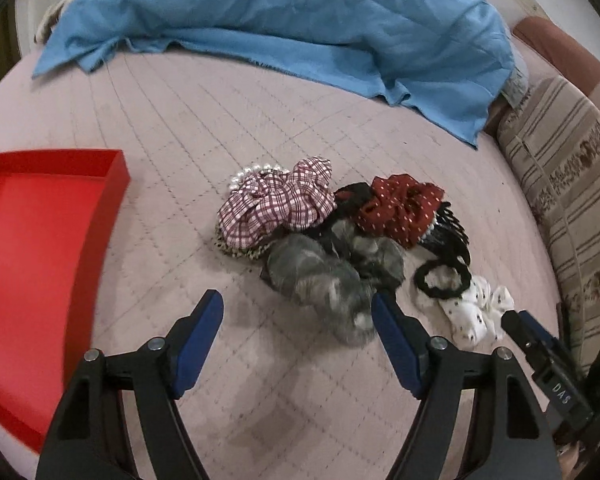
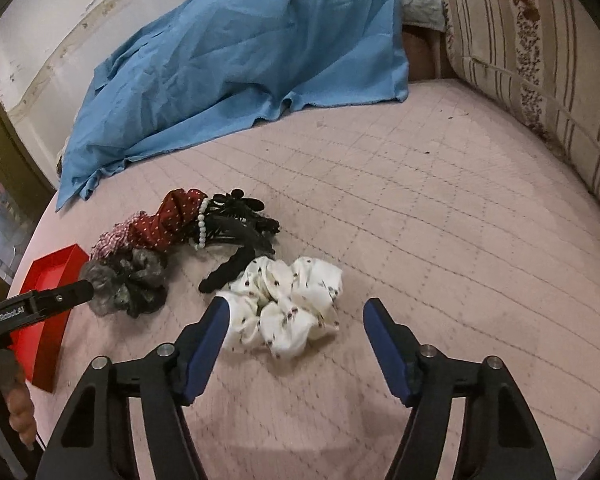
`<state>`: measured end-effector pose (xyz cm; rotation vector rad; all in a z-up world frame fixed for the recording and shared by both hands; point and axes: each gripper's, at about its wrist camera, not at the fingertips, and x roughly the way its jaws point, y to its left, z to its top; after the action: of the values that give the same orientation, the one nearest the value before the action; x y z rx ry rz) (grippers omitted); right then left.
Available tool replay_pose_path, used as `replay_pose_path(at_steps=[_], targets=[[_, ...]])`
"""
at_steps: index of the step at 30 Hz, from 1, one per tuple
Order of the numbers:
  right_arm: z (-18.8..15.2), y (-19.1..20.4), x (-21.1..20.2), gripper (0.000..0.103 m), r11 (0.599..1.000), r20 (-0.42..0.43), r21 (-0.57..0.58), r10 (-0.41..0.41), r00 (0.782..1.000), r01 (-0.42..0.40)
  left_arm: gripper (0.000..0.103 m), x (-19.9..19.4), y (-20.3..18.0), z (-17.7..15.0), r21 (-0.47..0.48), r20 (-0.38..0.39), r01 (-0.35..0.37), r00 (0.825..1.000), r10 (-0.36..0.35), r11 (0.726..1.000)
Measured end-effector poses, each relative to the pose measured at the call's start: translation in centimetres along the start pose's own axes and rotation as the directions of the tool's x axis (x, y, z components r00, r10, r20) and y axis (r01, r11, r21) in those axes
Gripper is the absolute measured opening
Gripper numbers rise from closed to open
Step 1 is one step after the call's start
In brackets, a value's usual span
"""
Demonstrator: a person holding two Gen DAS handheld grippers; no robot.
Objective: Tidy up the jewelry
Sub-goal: 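Grasp the grey sheer scrunchie with the left tool while the right tool grasps the white polka-dot scrunchie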
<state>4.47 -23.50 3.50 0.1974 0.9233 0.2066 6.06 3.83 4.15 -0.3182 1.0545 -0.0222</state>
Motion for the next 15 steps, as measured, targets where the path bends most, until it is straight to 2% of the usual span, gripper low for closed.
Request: replay_pose_path(at_steps=[2,3,4,5,6,8,10,15], targets=[[0.3,0.1,0.7,0.069,1.0,-0.009,0.004,-0.001,1.0,0.001,0.073,0.6,0.2,0.3,-0.012,-0.011,0.014,1.0,-0.014,1.0],[0.4,0.2,1.0,0.068,1.0,-0.013,0.005,-0.002,1.0,0.002,0.064,1.0,0.1,0.4,-0.015,-0.021,0.026,0.999,-0.026,1.0],[0.4,0.2,1.3,0.064,1.0,-0.017,0.005,-0.004,1.0,0.004,0.046,1.3,0.1,0.4,-0.014,-0.035,0.037,0.999,-0.037,0.999],[0.4,0.3,1.7,0.058,1.0,-0.025,0.005,-0.01,1.0,0.01,0.035,1.9,0.1,0.4,-0.015,-0.06,0.053,0.997,-0.054,0.998],[0.3,0.3,2.0,0.054,1.0,-0.032,0.005,-0.014,0.999,0.015,0.017,2.2,0.0,0.4,-0.018,-0.076,0.061,0.995,-0.062,0.998],[0.2,0.2,2.6,0.029,1.0,-0.054,0.008,-0.014,0.998,0.015,0.012,2.3,0.0,0.2,-0.025,-0.081,0.063,0.995,-0.065,0.998],[0.0,0.1,2.9,0.015,1.0,-0.072,0.022,0.008,0.997,-0.006,0.01,1.7,-0.3,-0.1,-0.011,-0.067,0.059,0.996,-0.06,0.998],[-0.3,0.0,1.5,0.009,0.999,-0.054,0.028,0.031,0.998,-0.03,0.009,-1.2,-0.7,-1.1,0.009,-0.028,0.074,0.997,-0.073,0.997]])
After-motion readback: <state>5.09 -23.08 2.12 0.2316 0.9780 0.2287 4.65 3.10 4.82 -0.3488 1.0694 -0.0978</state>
